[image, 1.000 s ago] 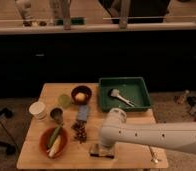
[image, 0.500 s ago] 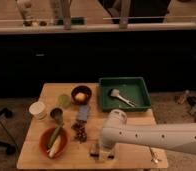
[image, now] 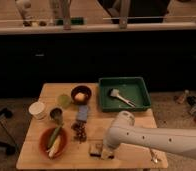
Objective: Place eraser in metal cup
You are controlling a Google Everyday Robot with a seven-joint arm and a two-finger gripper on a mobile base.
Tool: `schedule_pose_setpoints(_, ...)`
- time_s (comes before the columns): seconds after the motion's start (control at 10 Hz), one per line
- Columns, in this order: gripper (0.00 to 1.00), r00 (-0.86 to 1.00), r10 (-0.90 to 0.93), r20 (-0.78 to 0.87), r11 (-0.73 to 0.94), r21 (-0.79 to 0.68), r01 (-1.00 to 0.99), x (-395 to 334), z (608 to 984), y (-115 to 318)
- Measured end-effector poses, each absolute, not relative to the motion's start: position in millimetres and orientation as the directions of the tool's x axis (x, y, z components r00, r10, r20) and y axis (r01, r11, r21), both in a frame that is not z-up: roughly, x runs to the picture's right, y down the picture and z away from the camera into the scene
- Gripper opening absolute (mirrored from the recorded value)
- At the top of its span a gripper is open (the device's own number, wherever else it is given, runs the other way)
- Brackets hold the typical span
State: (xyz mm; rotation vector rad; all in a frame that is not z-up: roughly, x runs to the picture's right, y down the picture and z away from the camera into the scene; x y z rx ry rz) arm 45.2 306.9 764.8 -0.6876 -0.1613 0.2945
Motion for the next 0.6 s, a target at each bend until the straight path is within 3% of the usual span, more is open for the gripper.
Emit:
schedule_pose_setpoints(0.5,0.04,0.948,0.312,0.064,0.752,-0.626,-0.205,42.1,760.5,304.7)
schedule_pose_setpoints(0.6,0.00,0.951,0.300,0.073,0.764,-0.616,-0.193,40.3,755.3,302.4)
